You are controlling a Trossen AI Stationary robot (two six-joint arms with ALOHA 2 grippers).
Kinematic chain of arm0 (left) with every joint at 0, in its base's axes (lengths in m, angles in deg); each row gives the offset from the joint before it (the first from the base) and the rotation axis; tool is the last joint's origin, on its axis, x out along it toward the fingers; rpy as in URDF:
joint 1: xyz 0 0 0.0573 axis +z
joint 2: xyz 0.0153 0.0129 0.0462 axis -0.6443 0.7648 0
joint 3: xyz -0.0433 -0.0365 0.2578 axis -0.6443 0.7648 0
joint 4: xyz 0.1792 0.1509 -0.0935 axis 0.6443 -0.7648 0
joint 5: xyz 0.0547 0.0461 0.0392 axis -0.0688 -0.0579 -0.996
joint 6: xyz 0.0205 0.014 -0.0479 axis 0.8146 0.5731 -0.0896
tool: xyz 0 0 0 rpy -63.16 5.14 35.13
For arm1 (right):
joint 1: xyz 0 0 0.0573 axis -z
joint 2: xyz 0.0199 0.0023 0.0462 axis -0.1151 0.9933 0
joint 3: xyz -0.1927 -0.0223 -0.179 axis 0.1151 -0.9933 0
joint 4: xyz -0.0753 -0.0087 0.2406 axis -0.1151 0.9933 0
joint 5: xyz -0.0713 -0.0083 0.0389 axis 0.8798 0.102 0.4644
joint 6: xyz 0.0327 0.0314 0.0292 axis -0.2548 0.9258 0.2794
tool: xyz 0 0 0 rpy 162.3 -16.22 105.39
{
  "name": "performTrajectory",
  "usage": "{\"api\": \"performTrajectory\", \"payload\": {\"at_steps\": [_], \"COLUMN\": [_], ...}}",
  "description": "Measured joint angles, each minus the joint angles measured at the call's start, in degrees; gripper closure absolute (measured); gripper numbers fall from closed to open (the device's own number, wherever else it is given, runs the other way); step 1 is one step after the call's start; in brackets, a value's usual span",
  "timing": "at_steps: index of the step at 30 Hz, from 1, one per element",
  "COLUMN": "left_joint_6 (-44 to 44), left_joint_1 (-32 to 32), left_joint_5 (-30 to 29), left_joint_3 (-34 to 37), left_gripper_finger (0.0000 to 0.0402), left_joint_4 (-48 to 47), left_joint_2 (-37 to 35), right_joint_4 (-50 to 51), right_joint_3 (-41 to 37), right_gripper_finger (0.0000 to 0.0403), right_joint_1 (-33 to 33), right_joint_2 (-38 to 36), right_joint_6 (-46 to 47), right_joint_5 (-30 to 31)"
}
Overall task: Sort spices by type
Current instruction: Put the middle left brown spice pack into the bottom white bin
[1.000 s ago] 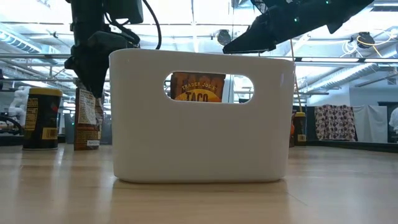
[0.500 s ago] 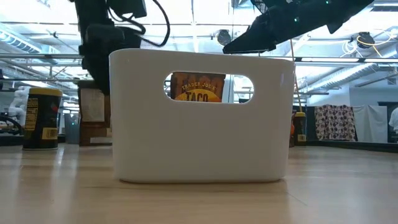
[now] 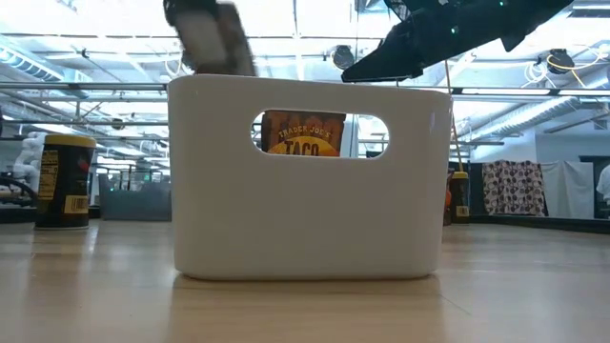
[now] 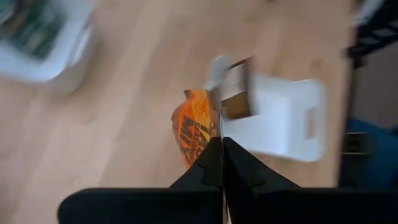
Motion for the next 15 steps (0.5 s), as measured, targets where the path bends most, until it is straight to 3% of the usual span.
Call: {"api": "performTrajectory", "payload": {"at_steps": [8, 15], "left_joint_6": [1.14, 2.45], "left_joint_1": [-7.84, -12.07], "left_joint_5": [3.38, 3.55], "left_joint_3": [-0.49, -0.49], "left_gripper_finger": [0.0401, 0.0401], "left_joint_4": [13.72, 20.06], "left_joint_2": [0.3, 3.21], "right_joint_4": [0.0, -0.03], "right_joint_3": [0.0, 0.01], "right_gripper_finger": [0.0214, 0.0214], "right_joint_1": [0.0, -0.01], "right_joint_2": [0.0, 0.02], "right_joint_6": [0.0, 0.0], "right_joint_5": [0.0, -0.01]}}
